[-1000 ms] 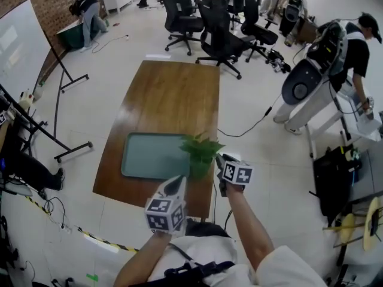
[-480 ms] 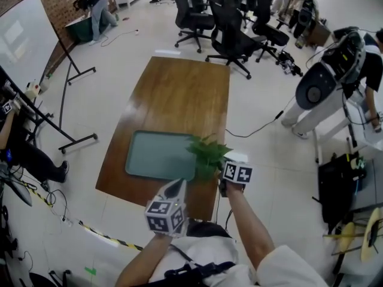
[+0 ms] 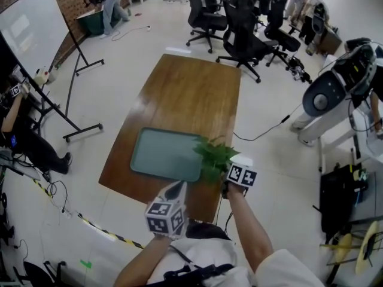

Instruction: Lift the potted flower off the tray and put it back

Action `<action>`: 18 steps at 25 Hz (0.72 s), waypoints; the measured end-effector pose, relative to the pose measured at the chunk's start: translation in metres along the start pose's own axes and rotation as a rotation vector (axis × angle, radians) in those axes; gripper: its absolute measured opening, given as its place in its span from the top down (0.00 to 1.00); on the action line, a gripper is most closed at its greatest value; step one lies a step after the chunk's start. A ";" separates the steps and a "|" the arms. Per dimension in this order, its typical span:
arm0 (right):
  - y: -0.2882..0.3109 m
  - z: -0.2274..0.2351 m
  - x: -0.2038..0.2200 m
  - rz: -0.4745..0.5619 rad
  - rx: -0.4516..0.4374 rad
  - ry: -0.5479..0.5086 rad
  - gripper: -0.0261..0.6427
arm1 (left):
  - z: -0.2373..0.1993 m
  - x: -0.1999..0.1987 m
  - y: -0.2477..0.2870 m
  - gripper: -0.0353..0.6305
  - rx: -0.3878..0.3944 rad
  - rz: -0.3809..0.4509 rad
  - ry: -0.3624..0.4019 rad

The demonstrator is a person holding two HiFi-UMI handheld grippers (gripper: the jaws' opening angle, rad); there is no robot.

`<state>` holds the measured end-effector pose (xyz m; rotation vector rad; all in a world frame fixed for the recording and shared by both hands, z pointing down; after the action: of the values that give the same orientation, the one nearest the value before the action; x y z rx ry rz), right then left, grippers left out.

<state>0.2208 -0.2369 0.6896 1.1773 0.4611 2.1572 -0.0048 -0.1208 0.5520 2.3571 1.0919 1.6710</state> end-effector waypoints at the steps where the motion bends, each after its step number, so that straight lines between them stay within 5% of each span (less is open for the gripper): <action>1: 0.000 -0.001 0.000 0.001 0.004 -0.002 0.83 | -0.001 0.000 -0.001 0.96 -0.004 0.000 -0.002; 18: -0.003 -0.013 -0.017 0.052 0.032 -0.003 0.87 | -0.020 -0.007 -0.019 0.96 -0.036 0.025 -0.033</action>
<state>0.2176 -0.2461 0.6703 1.2229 0.4700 2.1997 -0.0323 -0.1173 0.5471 2.3770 1.0228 1.6384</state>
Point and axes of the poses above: the fingertips, and each gripper's own axes: y forward along the fingers, z to its right, x out of its underside, the point moved 5 cm from there along -y, backward along the fingers, and after that the axes turned 3 degrees about z, right-handed, at the moved point
